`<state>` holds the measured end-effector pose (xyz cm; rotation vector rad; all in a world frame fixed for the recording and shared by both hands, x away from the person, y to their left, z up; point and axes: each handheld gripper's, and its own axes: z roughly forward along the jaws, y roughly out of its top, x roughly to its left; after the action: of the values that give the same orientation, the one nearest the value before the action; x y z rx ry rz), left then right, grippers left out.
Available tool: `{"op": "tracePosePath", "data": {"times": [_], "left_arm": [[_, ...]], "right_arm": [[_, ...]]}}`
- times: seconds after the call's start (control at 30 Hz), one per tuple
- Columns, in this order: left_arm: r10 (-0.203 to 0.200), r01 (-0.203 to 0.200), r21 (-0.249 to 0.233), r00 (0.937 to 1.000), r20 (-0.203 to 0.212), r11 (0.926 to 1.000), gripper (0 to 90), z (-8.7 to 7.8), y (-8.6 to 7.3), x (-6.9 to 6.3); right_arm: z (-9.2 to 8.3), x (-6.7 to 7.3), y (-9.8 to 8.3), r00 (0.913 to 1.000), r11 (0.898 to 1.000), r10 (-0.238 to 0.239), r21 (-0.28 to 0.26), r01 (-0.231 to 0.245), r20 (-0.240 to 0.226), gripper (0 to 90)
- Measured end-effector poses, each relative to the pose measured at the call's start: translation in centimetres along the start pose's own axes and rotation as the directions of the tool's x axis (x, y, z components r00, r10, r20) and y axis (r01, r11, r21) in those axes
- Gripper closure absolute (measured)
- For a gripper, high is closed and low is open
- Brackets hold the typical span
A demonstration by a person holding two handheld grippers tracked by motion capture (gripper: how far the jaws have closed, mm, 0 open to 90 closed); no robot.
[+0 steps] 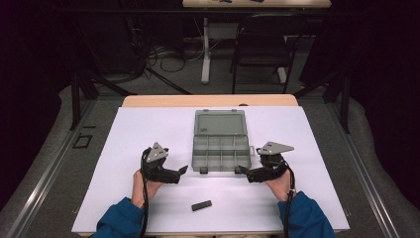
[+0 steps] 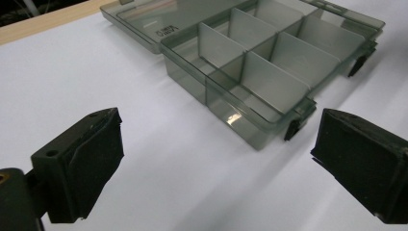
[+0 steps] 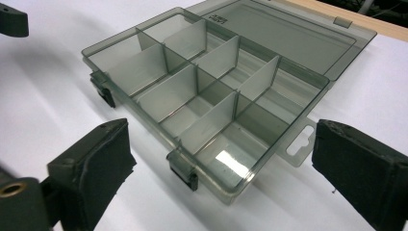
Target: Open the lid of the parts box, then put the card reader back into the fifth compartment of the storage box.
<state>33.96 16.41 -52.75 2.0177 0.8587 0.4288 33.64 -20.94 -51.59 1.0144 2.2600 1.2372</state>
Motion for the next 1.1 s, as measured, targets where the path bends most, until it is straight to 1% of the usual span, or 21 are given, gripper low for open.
{"op": "tracePosePath", "data": {"times": [0.07, 0.13, 0.2, 0.23, 0.27, 0.4, 0.5, 0.57, 0.6, 0.7, 0.9, 0.93, 0.97, 1.1], "left_arm": [[0.003, -0.003, 0.001, 1.0, 0.005, 1.0, 0.3, -0.2, -0.3, -0.2], [0.016, -0.016, 0.002, 0.9999, -0.001, 0.9999, 0.0, -0.5, -0.5, -0.4], [0.011, -0.011, -0.003, 0.9999, 0.002, 0.9999, 0.0, -0.8, -0.7, -0.5], [0.007, -0.007, -0.003, 1.0, 0.003, 1.0, 0.0, -0.9, -0.8, -0.7], [0.012, -0.012, 0.003, 0.9999, 0.003, 0.9999, 0.0, -1.0, -0.9, -0.7], [0.006, -0.006, -0.004, 1.0, 0.004, 1.0, 0.0, -1.3, -1.1, -0.9], [0.008, -0.008, -0.001, 0.9999, 0.011, 1.0, 0.0, -1.4, -1.1, -1.0], [0.01, -0.01, 0.002, 0.9998, 0.016, 0.9999, 0.0, -1.4, -1.1, -1.2], [0.019, -0.019, 0.005, 0.9997, 0.018, 0.9998, 0.0, -1.3, -1.1, -1.3], [0.026, -0.027, 0.005, 0.9994, 0.022, 0.9996, 0.0, -1.2, -1.0, -1.5], [0.042, -0.042, 0.018, 0.9986, 0.031, 0.9989, 0.0, -1.1, -0.9, -1.7], [0.037, -0.037, 0.017, 0.9988, 0.033, 0.9992, 0.0, -1.1, -0.8, -1.8], [0.04, -0.04, 0.018, 0.9985, 0.037, 0.999, 0.0, -1.1, -0.7, -1.8], [0.064, -0.066, 0.041, 0.9969, 0.045, 0.997, 0.0, -1.2, -0.4, -2.2]], "right_arm": [[-0.3, 0.1, -0.3, 1.0, 1.0, 0.001, -0.005, -0.001, -0.003, 3.5], [-0.5, 0.4, -0.5, 1.0, 1.0, 0.006, -0.005, -0.006, -0.003, 1.9], [-0.6, 0.6, -0.9, 1.0, 1.0, 0.004, -0.005, -0.004, -0.002, 0.5], [-0.7, 0.7, -1.0, 1.0, 1.0, 0.007, 0.002, -0.007, 0.001, 0.2], [-0.8, 0.8, -1.1, 1.0, 1.0, 0.003, -0.004, -0.003, 0.001, 0.2], [-1.2, 1.4, -1.5, 1.0, 1.0, 0.004, -0.004, -0.004, -0.004, 0.1], [-1.5, 1.8, -1.7, 1.0, 1.0, -0.006, -0.01, 0.006, 0.003, 0.1], [-1.6, 1.8, -1.8, 1.0, 1.0, -0.007, -0.012, 0.007, 0.007, 0.2], [-1.7, 1.8, -1.9, 1.0, 1.0, -0.004, -0.014, 0.004, 0.007, 0.2], [-1.7, 1.7, -2.0, 0.9999, 1.0, -0.001, -0.022, 0.001, 0.011, 0.2], [-1.4, 1.7, -2.1, 0.9999, 1.0, -0.009, -0.012, 0.009, 0.005, 0.4], [-1.4, 1.6, -2.1, 0.9999, 1.0, -0.012, -0.011, 0.012, 0.006, 0.4], [-1.4, 1.6, -2.1, 0.9999, 1.0, -0.011, -0.011, 0.011, 0.004, 0.5], [-1.4, 1.4, -2.1, 0.9999, 1.0, -0.014, -0.007, 0.014, -0.002, 1.2]]}}
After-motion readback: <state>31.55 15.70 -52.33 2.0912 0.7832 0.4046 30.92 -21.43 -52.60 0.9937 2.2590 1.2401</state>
